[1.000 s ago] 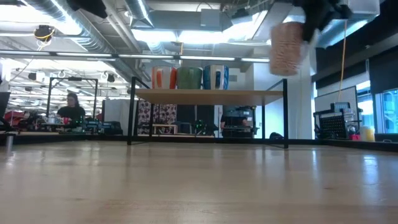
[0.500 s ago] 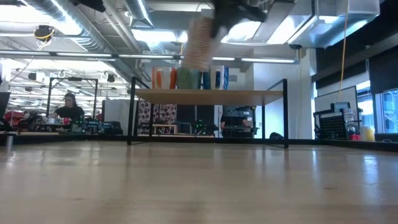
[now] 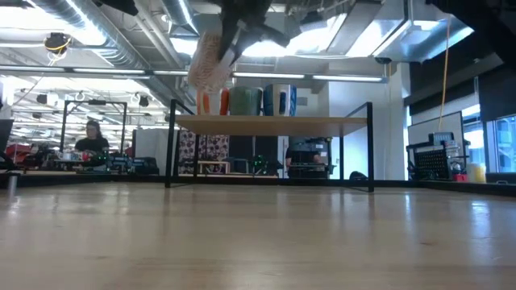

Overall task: Place coffee mugs
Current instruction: Put the patterned yellow mug on the shelf

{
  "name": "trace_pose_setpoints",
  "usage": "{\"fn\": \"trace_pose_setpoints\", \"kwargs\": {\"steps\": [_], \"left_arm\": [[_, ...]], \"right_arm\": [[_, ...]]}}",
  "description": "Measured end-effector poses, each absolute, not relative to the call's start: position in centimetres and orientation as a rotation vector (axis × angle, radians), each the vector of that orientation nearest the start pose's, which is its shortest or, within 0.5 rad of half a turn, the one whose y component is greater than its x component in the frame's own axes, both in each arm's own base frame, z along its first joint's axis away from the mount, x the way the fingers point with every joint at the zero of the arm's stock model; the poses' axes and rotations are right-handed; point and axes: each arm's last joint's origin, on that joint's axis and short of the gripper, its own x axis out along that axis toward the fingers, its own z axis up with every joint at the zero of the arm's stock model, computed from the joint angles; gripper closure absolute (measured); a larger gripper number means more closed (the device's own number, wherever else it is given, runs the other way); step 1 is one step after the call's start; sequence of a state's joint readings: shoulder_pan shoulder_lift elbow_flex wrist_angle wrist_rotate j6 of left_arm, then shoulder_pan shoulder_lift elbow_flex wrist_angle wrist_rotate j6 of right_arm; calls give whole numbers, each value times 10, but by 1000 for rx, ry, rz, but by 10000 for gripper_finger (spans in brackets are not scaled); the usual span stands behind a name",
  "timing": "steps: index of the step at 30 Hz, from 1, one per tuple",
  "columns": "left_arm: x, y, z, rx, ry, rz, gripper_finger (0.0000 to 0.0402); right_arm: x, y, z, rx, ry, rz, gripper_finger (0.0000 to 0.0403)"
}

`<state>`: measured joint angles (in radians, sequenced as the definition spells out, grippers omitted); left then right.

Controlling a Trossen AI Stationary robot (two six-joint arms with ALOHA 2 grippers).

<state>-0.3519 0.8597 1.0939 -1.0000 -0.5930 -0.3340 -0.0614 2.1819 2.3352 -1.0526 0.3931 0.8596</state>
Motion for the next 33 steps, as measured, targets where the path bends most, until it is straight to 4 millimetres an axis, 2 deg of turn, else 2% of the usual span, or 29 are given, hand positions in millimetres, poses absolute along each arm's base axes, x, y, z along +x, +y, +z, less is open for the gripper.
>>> {"fn": "trace_pose_setpoints", "kwargs": {"steps": [11, 15, 20, 26, 29, 33], "left_arm": [[136, -32, 355, 46, 629, 361, 286], [136, -31, 355, 65, 620, 389, 286], [137, -29, 356, 80, 613, 403, 264], [146, -19, 369, 40, 490, 443, 225], [146, -10, 377, -10, 436, 481, 222], [145, 3, 374, -17, 469, 562, 222]], "right_arm": [[461, -61, 340, 636, 654, -789, 360], [464, -70, 334, 617, 671, -794, 360], [465, -73, 328, 569, 713, -791, 360], [465, -79, 328, 489, 735, -756, 360], [464, -85, 328, 491, 768, -694, 360], [464, -87, 328, 457, 777, -678, 360]]}}
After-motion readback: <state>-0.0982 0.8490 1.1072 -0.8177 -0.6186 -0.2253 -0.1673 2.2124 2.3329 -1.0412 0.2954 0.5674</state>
